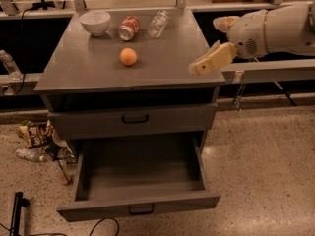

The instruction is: Place orange into middle drawer

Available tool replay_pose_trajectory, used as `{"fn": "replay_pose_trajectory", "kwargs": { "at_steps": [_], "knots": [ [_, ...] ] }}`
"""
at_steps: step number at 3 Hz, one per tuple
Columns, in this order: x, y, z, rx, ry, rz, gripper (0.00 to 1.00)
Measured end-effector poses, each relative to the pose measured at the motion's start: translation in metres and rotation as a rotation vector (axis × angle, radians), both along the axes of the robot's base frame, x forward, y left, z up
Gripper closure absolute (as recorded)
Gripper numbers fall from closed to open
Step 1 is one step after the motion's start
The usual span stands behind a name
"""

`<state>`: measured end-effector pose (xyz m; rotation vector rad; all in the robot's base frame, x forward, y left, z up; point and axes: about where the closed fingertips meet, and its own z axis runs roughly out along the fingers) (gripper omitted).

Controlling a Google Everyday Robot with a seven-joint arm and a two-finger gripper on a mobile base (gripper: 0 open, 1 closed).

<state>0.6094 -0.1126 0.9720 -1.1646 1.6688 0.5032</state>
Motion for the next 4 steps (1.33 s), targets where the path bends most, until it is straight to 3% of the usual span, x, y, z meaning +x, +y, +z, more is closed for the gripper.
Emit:
{"fn": "replay_pose_trajectory", "kwargs": {
  "at_steps": [2, 4],
  "knots": [
    [0.072, 0.076, -0.014, 0.096, -0.080, 0.083, 0.00],
    [0.122, 0.122, -0.061, 0.101, -0.027, 0.093, 0.00]
  ]
}}
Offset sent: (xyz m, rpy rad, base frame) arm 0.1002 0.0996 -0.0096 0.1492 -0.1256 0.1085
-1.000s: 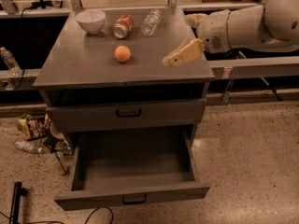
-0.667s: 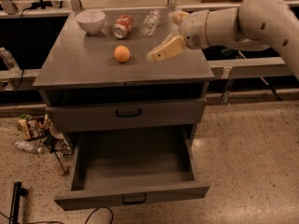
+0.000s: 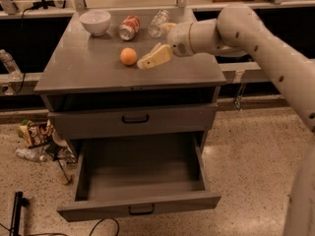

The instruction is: Place orange into middle drawer

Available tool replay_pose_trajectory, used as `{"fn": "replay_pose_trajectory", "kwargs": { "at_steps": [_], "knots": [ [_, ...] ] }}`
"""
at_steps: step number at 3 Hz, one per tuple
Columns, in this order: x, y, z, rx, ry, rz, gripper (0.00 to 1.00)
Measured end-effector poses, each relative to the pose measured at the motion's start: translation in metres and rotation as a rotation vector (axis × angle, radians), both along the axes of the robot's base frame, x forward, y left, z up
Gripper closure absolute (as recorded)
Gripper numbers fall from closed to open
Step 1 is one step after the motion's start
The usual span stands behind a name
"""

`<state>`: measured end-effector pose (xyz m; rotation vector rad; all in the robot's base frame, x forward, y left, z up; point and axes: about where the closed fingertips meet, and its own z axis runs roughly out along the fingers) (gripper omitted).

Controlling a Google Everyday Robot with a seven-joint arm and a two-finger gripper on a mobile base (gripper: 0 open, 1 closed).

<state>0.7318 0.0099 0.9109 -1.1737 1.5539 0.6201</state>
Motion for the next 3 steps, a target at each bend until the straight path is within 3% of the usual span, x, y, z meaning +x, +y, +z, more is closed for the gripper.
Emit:
{"fn": "replay_pose_trajectory", "kwargs": {
  "at_steps": [2, 3],
  "knots": [
    [0.034, 0.060, -0.028, -0.008, 0.024, 0.056, 0.00],
    [0.041, 0.078, -0.036, -0.006, 0.039, 0.076, 0.00]
  ]
}}
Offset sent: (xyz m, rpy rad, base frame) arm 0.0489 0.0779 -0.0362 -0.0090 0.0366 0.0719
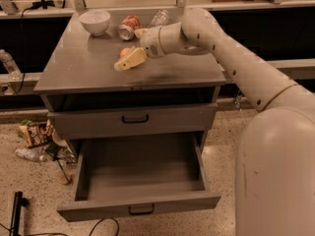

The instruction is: Place orange into middle drawer

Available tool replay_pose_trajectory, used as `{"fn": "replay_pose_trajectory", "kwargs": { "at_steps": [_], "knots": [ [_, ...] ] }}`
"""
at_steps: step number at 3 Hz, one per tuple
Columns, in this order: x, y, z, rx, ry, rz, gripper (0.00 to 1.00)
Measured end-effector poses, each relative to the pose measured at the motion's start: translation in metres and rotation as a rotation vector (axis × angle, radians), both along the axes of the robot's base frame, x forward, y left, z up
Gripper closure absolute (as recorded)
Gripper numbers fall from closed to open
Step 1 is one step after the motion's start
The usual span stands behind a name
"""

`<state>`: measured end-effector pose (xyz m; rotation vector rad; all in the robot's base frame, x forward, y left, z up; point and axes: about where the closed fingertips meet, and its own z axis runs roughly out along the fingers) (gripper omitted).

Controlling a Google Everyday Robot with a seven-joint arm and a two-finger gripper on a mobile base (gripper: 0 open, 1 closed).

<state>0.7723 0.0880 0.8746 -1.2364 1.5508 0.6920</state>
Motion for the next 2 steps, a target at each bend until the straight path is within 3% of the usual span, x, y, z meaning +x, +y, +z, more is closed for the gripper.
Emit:
{"fn": "replay_pose_trajectory", "kwargs": {
  "at_steps": [2],
  "knots": [
    [-0.0009, 0.0084, -0.0265, -0.012, 0.058, -0.003, 0.00]
  ]
}}
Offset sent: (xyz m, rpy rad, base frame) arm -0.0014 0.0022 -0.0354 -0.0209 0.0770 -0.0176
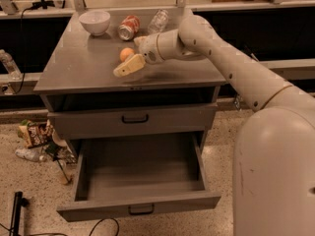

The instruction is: Place orange into middle drawer

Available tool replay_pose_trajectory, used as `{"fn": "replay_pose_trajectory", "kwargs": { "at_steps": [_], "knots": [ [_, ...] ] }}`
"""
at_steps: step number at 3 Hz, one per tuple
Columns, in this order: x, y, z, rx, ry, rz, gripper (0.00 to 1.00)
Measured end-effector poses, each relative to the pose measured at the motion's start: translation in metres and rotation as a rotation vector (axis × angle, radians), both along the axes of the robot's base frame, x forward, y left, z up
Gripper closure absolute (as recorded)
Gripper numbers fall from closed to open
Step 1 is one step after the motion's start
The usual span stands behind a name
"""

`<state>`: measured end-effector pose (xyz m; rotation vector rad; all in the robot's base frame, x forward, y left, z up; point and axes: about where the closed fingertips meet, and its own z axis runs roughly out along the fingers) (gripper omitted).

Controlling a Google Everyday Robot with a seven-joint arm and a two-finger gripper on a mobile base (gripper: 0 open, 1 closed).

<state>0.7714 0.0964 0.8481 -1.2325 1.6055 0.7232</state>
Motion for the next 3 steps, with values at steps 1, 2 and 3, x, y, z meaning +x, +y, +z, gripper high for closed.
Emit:
{"fn": "replay_pose_trajectory", "kwargs": {
  "at_steps": [1, 2, 3],
  "knots": [
    [-0.003, 0.003, -0.003, 0.011, 0.006, -0.002, 0.18],
    [-0.009, 0.006, -0.003, 0.026, 0.009, 0.000, 0.41],
    [-0.016, 0.007, -0.004, 0.034, 0.015, 0.002, 0.65]
  ]
}}
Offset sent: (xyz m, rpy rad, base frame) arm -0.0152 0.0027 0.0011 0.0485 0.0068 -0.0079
